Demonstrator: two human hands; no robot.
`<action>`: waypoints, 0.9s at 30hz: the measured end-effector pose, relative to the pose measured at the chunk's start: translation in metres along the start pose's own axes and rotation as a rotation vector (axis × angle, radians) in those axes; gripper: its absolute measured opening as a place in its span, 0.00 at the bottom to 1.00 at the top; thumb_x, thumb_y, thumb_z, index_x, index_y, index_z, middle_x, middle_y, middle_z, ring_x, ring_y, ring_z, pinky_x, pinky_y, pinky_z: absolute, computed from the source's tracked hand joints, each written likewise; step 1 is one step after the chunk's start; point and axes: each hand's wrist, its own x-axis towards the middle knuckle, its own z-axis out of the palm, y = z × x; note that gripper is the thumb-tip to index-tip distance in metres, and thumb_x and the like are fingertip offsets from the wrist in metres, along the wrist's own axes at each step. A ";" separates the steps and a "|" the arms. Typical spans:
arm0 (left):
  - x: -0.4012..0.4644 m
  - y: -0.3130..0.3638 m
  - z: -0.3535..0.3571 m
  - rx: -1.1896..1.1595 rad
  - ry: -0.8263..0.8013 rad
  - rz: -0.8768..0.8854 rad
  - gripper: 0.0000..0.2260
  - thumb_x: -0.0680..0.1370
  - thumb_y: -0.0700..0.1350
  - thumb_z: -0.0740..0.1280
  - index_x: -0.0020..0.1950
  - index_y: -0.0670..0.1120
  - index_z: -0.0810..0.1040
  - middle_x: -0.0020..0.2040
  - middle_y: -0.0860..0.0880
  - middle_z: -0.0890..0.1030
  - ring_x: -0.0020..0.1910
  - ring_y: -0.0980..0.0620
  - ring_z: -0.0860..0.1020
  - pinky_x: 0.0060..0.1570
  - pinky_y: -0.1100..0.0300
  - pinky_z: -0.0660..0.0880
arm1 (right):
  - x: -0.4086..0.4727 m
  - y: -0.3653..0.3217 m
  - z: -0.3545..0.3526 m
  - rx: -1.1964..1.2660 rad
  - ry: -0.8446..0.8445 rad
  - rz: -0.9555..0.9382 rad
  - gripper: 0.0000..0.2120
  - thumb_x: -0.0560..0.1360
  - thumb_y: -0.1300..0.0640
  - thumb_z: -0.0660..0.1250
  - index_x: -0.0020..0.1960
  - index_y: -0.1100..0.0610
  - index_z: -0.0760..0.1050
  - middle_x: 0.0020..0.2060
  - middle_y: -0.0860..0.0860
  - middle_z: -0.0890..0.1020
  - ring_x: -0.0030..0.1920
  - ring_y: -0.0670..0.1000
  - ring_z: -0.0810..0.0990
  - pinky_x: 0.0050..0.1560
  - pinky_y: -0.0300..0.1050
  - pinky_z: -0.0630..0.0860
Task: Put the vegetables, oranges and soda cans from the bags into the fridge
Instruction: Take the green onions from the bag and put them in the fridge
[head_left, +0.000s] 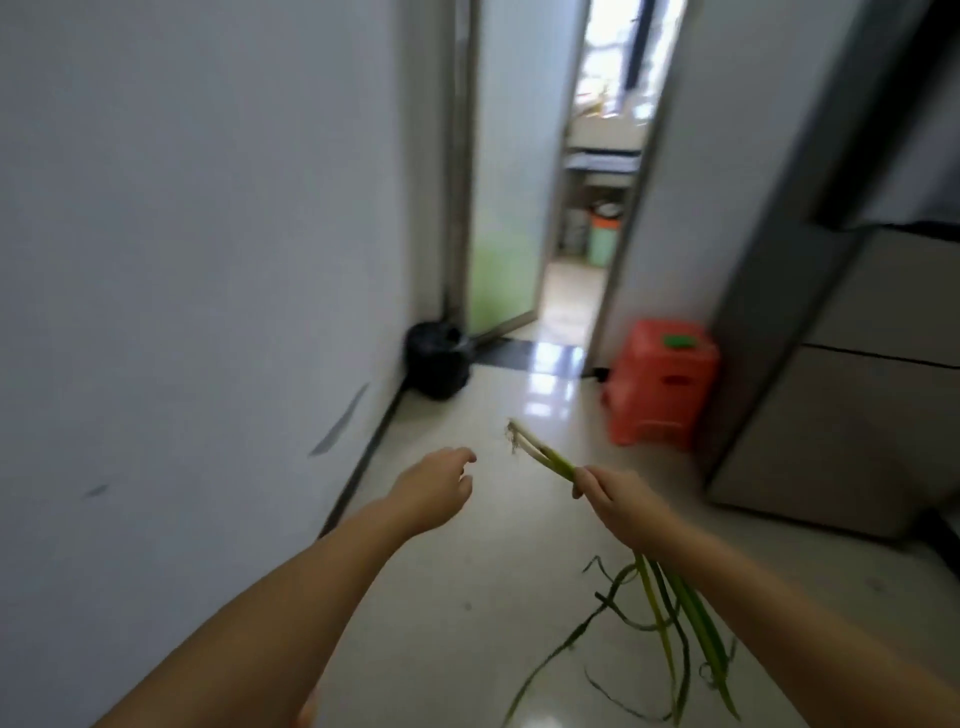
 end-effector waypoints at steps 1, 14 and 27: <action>0.024 0.041 0.006 0.019 -0.008 0.072 0.17 0.80 0.46 0.56 0.69 0.48 0.68 0.65 0.47 0.74 0.62 0.49 0.73 0.61 0.53 0.71 | -0.011 0.034 -0.028 0.036 0.064 0.067 0.16 0.81 0.50 0.53 0.45 0.53 0.77 0.30 0.47 0.75 0.31 0.49 0.74 0.33 0.45 0.68; 0.204 0.505 0.115 0.086 -0.103 0.675 0.17 0.79 0.45 0.58 0.67 0.46 0.71 0.60 0.46 0.77 0.58 0.48 0.75 0.57 0.56 0.72 | -0.149 0.362 -0.317 -0.036 0.523 0.517 0.19 0.81 0.46 0.52 0.41 0.57 0.72 0.32 0.51 0.75 0.32 0.51 0.73 0.33 0.45 0.66; 0.446 0.744 0.109 0.108 -0.009 0.875 0.17 0.80 0.46 0.58 0.68 0.47 0.70 0.63 0.46 0.75 0.59 0.49 0.75 0.56 0.56 0.72 | -0.035 0.512 -0.536 -0.075 0.858 0.438 0.17 0.82 0.48 0.51 0.40 0.54 0.71 0.29 0.49 0.73 0.29 0.49 0.70 0.31 0.44 0.64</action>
